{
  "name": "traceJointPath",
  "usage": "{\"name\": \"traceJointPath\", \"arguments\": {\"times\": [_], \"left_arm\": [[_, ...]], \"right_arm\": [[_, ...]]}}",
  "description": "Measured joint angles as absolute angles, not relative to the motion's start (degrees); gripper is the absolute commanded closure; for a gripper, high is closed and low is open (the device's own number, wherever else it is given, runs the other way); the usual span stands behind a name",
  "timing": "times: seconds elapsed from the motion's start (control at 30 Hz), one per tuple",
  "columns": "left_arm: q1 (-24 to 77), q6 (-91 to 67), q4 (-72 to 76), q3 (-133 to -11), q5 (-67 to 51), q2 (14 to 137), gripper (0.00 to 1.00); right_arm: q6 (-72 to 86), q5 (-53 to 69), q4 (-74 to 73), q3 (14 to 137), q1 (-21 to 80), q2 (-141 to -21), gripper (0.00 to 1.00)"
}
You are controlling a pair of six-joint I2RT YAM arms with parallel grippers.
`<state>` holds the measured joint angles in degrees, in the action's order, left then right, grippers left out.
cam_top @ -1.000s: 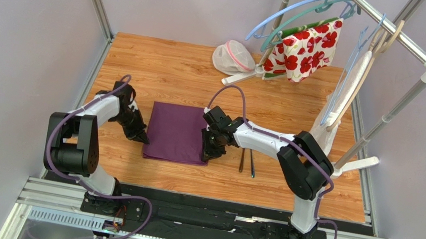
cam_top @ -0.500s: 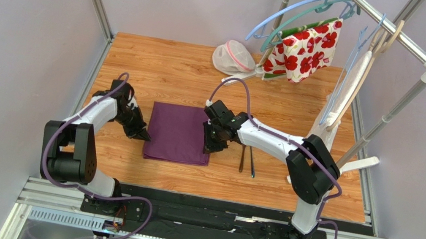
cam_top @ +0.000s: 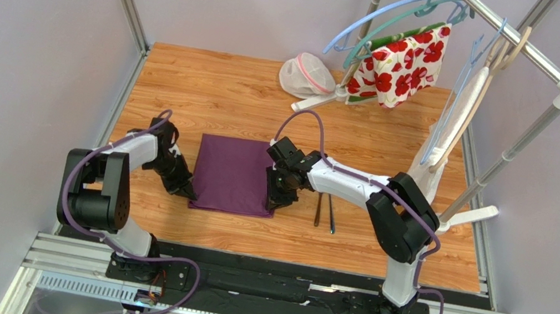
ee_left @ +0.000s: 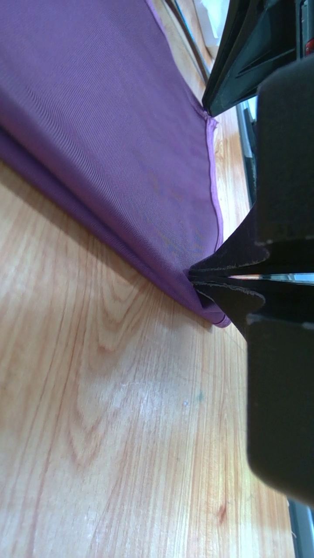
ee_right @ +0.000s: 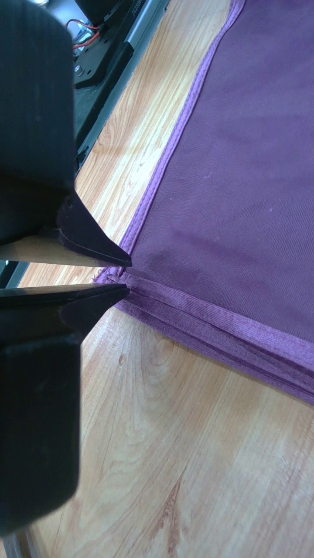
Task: Fold the napkin into a case and place the utensils inside
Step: Smooth out the square-folded napkin at the center of the board.
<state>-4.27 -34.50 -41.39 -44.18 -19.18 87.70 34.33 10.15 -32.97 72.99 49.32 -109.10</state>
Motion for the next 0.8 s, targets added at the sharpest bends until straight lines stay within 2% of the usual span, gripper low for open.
{"name": "traceJointPath", "arguments": {"times": [0.47,0.6,0.7,0.8], "left_arm": [[-4.3,-36.7,-40.1,-42.6,-19.2,87.3,0.96],[-4.3,-37.0,-40.0,-42.4,-19.2,87.1,0.96],[-4.3,-37.0,-40.0,-42.4,-19.1,87.0,0.96],[-4.3,-37.1,-40.0,-42.4,-19.0,86.9,0.96]], "right_arm": [[35.4,10.4,-32.5,73.0,49.4,-110.6,0.74],[35.9,9.5,-33.0,73.4,49.8,-110.6,0.65],[36.0,7.4,-34.0,74.3,50.8,-110.7,0.68],[35.9,4.9,-35.7,75.9,52.0,-111.7,0.77]]}}
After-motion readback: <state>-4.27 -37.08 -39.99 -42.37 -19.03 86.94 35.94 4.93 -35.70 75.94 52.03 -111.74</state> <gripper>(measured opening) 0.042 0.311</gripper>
